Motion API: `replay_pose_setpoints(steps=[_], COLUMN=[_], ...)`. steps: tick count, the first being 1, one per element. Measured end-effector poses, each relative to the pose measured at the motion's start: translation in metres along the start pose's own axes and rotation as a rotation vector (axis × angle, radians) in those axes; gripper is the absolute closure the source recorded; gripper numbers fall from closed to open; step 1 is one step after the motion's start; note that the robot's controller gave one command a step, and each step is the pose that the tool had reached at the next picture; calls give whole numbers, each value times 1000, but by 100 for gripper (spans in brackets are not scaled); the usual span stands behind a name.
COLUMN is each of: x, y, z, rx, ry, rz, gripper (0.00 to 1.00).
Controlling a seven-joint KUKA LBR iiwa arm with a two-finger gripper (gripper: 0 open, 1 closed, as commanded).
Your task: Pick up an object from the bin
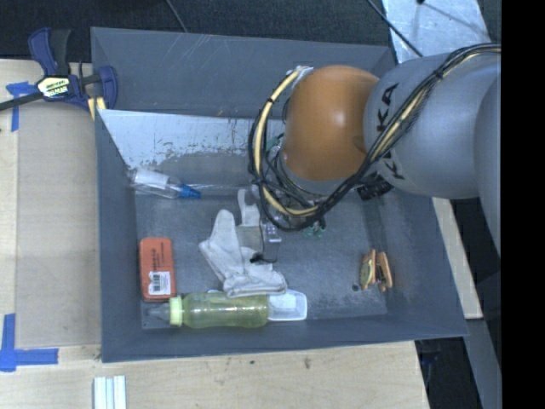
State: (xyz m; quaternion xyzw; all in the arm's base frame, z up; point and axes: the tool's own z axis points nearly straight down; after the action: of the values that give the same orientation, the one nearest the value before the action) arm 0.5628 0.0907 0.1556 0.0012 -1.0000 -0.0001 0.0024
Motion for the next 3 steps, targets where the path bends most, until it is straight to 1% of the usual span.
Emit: replay_pose_setpoints(steps=[1,2,3], x=[-1,7,17], y=[0,18,3], z=[-5,-22,-55], rx=[-1,0,-2], ry=[-7,-7,-7], rz=[2,50,0], gripper=[0,0,0])
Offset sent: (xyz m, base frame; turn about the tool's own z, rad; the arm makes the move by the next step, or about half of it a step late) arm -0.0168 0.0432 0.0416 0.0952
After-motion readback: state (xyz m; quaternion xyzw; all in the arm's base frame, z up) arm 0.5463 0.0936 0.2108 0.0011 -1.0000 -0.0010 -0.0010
